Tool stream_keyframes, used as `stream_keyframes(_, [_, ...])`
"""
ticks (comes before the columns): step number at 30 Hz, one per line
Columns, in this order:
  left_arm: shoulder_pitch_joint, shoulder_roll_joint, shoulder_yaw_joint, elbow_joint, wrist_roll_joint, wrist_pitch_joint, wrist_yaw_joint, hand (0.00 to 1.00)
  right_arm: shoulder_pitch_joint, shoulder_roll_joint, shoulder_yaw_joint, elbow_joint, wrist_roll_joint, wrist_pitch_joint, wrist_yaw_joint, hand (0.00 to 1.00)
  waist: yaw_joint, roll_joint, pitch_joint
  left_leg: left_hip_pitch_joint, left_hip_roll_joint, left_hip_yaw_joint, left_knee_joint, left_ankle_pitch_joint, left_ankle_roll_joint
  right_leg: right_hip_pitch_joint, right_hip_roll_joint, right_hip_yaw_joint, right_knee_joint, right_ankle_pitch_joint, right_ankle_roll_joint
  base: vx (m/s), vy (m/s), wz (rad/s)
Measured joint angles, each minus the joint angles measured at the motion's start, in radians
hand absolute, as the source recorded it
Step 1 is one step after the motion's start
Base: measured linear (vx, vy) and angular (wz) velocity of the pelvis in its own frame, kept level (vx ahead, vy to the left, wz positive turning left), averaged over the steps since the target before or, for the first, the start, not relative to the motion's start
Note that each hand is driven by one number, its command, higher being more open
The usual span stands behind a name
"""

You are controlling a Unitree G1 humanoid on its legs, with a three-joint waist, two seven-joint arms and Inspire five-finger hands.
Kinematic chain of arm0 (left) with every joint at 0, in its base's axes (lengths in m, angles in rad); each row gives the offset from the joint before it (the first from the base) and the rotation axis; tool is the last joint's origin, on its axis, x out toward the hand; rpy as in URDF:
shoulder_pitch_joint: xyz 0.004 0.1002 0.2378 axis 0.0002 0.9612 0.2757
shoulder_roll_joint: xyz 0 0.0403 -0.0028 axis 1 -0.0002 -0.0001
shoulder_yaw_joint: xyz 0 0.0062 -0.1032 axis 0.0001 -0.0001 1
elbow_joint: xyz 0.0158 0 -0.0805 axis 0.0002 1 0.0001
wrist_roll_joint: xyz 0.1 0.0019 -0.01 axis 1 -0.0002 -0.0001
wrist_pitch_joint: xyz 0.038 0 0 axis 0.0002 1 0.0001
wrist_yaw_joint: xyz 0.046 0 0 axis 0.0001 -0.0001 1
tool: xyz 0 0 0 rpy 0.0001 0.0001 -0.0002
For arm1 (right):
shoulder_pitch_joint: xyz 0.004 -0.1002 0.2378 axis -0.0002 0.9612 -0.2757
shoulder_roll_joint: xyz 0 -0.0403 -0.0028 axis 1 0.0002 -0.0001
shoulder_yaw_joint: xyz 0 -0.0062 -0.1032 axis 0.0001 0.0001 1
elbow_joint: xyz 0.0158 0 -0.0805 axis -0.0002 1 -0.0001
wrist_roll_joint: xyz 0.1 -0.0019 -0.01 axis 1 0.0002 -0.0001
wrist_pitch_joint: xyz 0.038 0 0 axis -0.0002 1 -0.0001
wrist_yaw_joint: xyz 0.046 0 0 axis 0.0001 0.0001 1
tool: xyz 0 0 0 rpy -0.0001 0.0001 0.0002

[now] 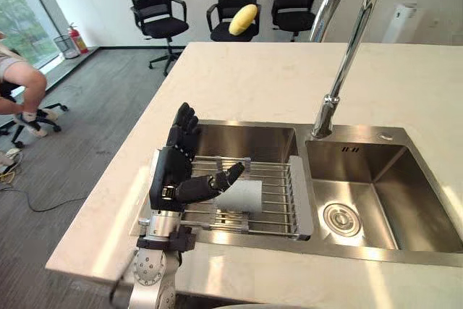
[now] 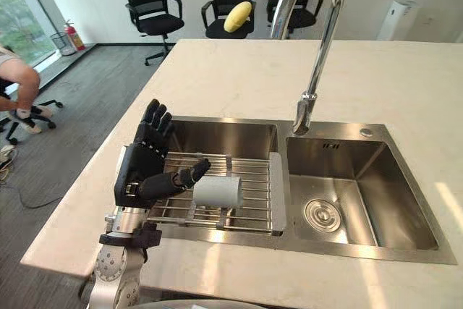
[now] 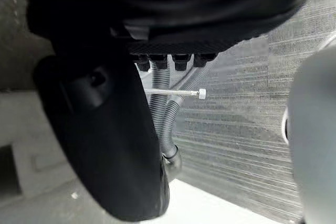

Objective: Walk over to the sink, pick up the cup, carry it to the dishwasher, place the cup inside the dishwasher, then close the dishwasher door

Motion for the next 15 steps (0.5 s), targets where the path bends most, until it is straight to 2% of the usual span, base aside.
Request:
stream_keyframes(3, [-0.005, 0.0, -0.023, 0.0, 0.053, 0.033, 0.03, 1.0, 0.008, 0.009, 0.0, -0.002, -0.009, 0.001, 0.011, 1.0, 0.004, -0.004, 0.002, 0.031, -0.031, 0.019, -0.048, 0.017, 0.015, 0.003, -0.026, 0.015, -0.001, 0.005, 0.015, 0.0, 0.096, -0.05])
stream_keyframes(6, [-0.012, 0.011, -0.048, 0.0, 0.138, 0.059, 0.067, 1.0, 0.012, 0.014, 0.0, -0.004, -0.022, 0.0, 0.02, 1.0, 0.005, -0.003, -0.002, 0.063, -0.047, 0.018, -0.1, 0.04, 0.018, 0.015, -0.037, 0.013, -0.002, 0.002, 0.02, -0.04, 0.02, 0.02])
stream_keyframes(15, [-0.074, 0.079, -0.098, 0.0, 0.32, 0.177, 0.071, 1.0, 0.024, 0.008, 0.0, -0.021, -0.031, 0.0, 0.032, 1.0, -0.009, 0.0, -0.016, 0.084, -0.05, 0.013, -0.184, 0.092, 0.007, -0.009, -0.044, 0.002, 0.036, -0.016, 0.013, -0.03, -0.036, 0.04])
